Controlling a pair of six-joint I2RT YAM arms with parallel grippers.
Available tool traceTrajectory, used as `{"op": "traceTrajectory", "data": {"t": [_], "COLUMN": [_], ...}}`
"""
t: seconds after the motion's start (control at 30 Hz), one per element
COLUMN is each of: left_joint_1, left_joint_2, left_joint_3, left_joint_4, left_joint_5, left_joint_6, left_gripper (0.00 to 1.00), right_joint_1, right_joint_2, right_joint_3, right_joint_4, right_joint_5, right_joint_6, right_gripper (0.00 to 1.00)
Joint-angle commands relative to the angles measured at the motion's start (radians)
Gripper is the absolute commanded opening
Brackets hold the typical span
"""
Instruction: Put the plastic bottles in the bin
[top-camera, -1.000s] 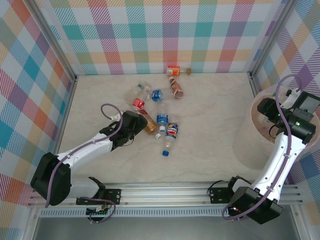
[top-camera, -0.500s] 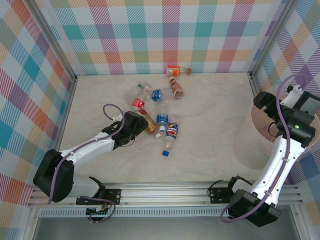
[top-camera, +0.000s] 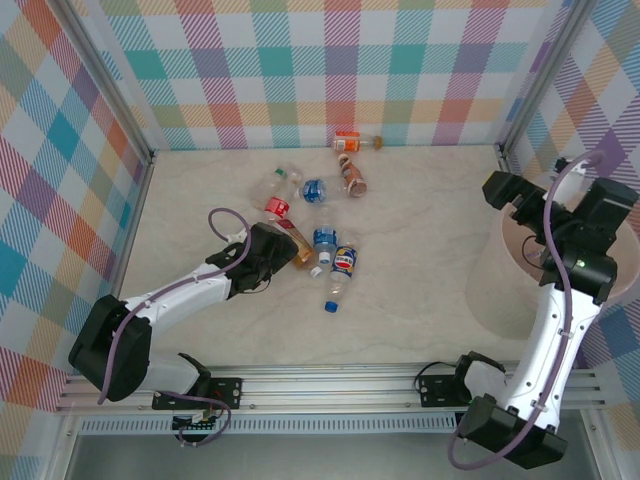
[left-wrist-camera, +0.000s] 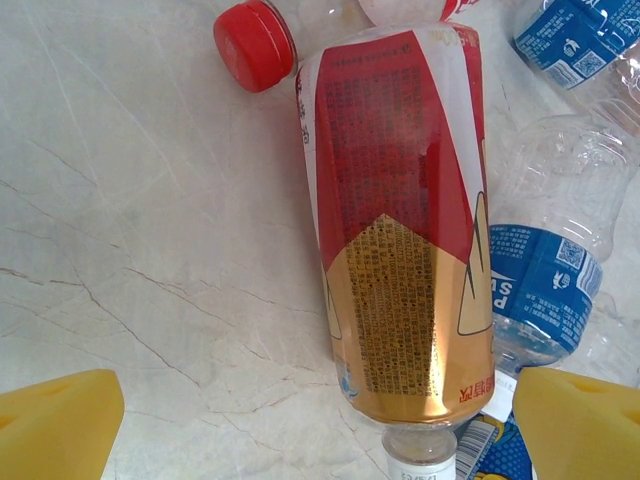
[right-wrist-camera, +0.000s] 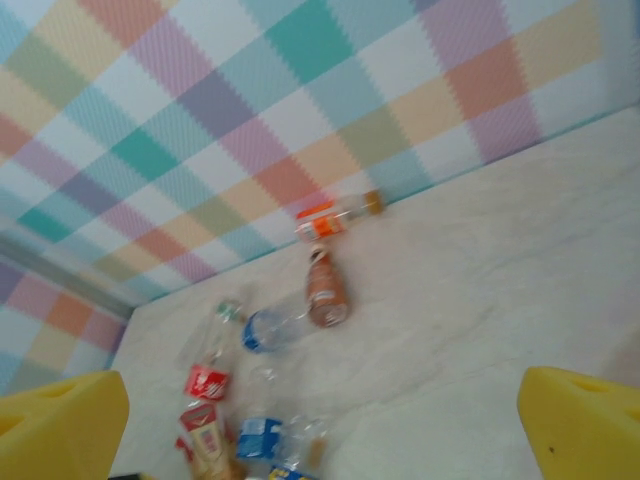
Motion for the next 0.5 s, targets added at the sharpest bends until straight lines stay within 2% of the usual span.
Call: {"op": "traceTrajectory", "data": {"t": [0.0,0.27,0.37,0.47], "left_joint_1": [0.012,0.023,0.082,0.145], "left_joint_2": [0.009,-0.034,-0.060,-0.060], "left_joint_3": [0.015,-0.006,-0.002,0.055], "left_joint_4": [0.017,-0.019,-0.018,-0.121], "left_joint_5": [0.008,-0.036,0.011,0.026], "left_joint_6": [-0.011,0.005,0.056,0.173], "left_gripper": [1.00,1.00,1.00,1.00], "right_joint_1": [0.100,0.313,0.396,0.469], "right_joint_2": [-0.017,0.056,0.078,0.093], "right_joint_3": [-0.007,0.002,-0.001,-0.023], "right_joint_4": [0.066,0.090,0.124,0.181], "right_joint_5": [-0.009,0.123,0.198,0.206], "right_joint_6": [0.007,0.021,0.055,0.066], "right_gripper": [1.00,1.00,1.00,1.00]}}
